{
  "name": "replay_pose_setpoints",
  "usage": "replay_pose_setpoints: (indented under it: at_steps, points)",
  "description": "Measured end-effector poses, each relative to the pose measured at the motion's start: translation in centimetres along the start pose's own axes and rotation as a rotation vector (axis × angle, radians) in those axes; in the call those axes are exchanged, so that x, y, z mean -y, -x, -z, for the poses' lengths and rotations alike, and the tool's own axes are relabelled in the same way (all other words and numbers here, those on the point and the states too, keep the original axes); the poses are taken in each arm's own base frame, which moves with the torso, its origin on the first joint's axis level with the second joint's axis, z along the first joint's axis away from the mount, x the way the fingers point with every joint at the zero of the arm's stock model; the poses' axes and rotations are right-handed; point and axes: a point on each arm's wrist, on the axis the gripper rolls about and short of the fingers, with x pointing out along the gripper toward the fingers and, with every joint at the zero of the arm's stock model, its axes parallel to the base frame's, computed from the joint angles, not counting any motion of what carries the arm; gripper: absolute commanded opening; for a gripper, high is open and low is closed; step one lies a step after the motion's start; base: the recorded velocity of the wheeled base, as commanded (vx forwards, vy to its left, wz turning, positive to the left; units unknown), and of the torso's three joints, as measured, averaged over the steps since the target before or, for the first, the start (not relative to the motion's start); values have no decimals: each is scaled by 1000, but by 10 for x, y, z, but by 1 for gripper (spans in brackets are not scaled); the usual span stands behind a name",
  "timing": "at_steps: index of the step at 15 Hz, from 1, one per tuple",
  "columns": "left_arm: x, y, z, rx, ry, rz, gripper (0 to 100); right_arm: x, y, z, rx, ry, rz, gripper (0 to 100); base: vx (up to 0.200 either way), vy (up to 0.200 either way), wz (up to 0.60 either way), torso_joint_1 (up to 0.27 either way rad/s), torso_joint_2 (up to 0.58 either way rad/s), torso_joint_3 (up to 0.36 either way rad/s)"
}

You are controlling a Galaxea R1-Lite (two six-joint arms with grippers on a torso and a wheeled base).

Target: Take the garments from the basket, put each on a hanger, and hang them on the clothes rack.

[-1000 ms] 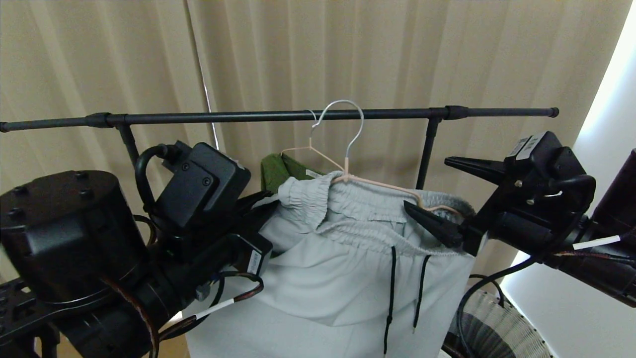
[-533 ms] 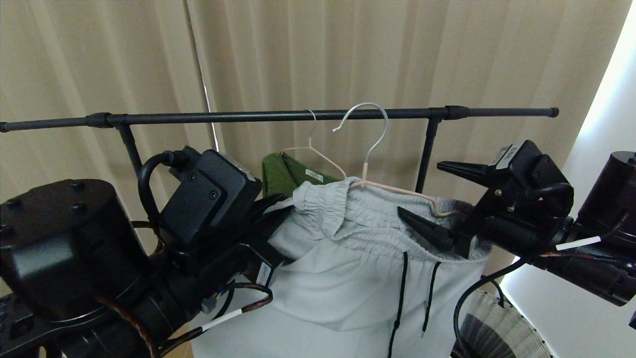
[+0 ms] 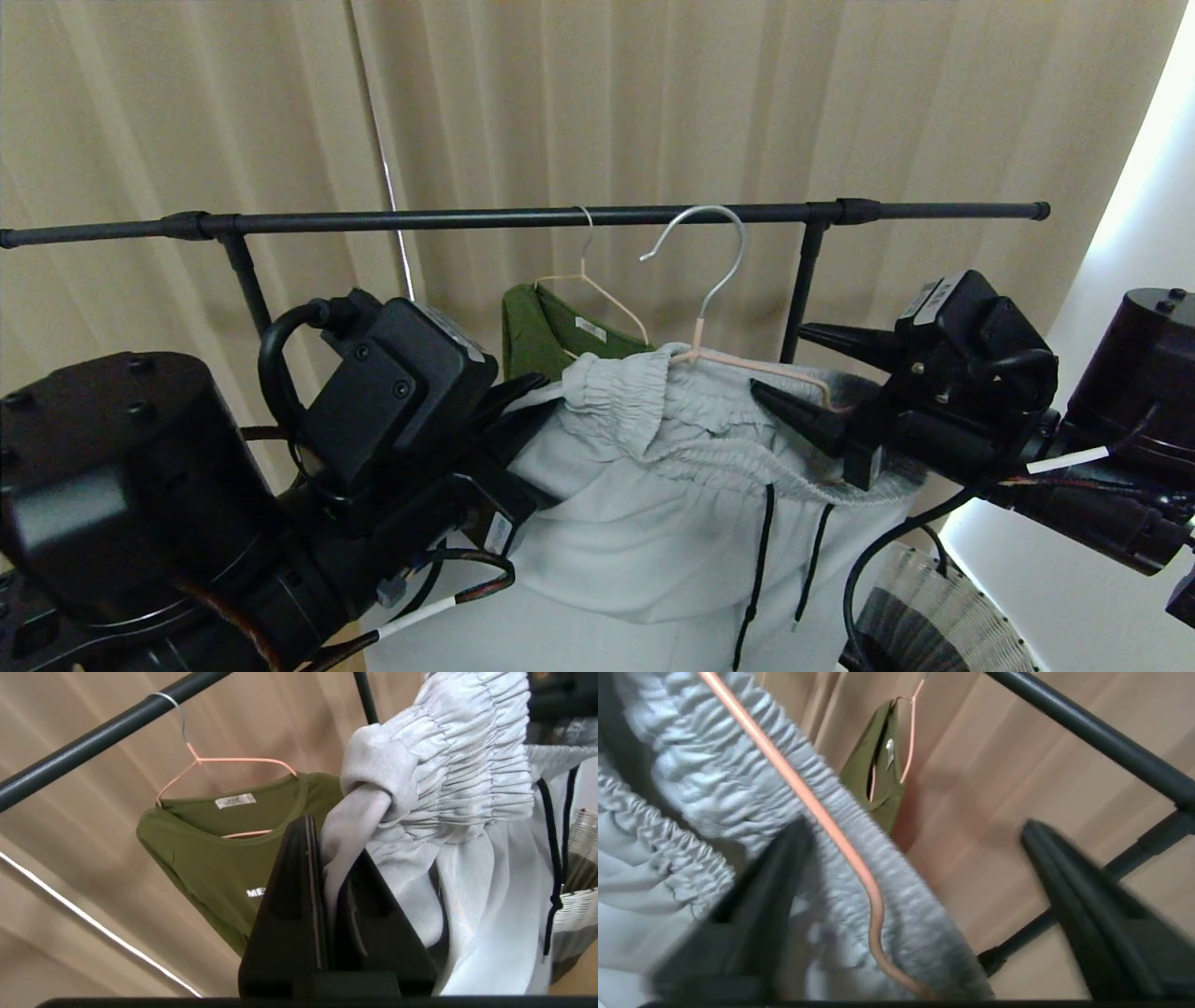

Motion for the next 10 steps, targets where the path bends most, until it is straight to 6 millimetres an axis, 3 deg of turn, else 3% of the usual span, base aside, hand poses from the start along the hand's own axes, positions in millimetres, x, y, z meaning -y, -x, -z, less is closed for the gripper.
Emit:
replay_pose_setpoints:
  at_steps: [10]
  points:
    - [1, 2, 4, -5, 0, 4, 0, 0, 1, 0, 1, -1, -1, 0, 0, 0, 0, 0, 0, 0]
